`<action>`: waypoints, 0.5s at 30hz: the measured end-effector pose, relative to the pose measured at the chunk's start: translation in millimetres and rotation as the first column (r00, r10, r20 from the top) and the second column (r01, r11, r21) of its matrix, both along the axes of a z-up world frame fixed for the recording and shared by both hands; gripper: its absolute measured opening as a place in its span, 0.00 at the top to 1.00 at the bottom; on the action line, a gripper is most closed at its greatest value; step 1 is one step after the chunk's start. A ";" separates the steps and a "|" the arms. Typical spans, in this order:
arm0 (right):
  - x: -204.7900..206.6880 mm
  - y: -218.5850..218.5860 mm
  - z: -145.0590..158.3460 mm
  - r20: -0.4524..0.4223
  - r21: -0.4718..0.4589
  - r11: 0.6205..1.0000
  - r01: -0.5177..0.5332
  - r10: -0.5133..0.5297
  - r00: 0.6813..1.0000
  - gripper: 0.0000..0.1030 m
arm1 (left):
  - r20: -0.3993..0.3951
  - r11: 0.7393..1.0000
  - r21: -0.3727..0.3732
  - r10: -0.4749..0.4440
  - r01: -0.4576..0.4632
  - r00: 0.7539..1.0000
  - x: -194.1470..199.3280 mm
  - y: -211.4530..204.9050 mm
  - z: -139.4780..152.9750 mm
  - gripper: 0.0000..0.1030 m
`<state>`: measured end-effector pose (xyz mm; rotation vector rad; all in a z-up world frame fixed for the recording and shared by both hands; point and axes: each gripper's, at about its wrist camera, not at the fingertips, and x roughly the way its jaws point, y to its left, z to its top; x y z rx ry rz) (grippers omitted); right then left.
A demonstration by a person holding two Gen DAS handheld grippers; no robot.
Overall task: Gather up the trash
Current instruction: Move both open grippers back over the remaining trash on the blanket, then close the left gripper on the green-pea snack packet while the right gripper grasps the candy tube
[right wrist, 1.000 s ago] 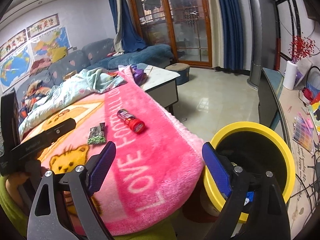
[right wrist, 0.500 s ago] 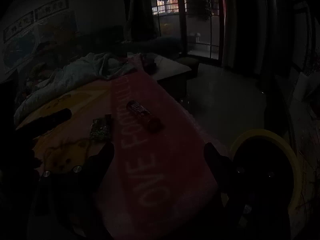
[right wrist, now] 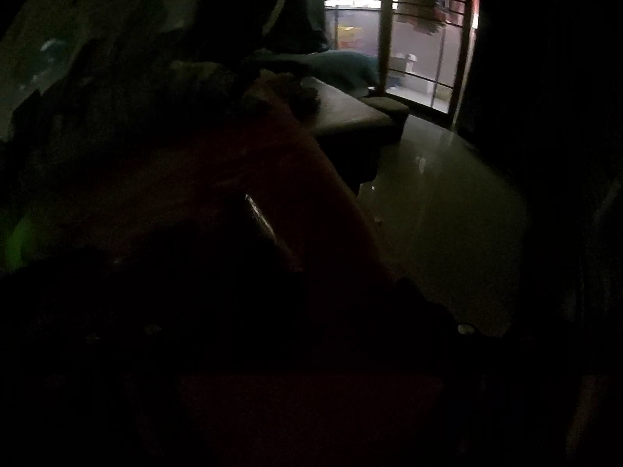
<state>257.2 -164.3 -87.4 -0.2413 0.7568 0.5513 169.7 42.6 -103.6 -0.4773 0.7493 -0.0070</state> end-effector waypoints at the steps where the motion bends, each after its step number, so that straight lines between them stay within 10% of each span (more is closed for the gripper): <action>1: 4.9 2.1 -1.5 -0.007 -0.004 1.000 -0.004 0.004 1.000 0.17 | -0.008 1.000 -0.009 -0.005 0.005 1.000 2.2 0.0 -2.2 0.35; 15: 47.0 29.3 -23.0 -0.112 -0.017 0.991 -0.135 0.132 0.985 0.38 | -0.052 1.000 0.001 -0.006 0.006 0.999 22.0 3.8 -11.4 0.43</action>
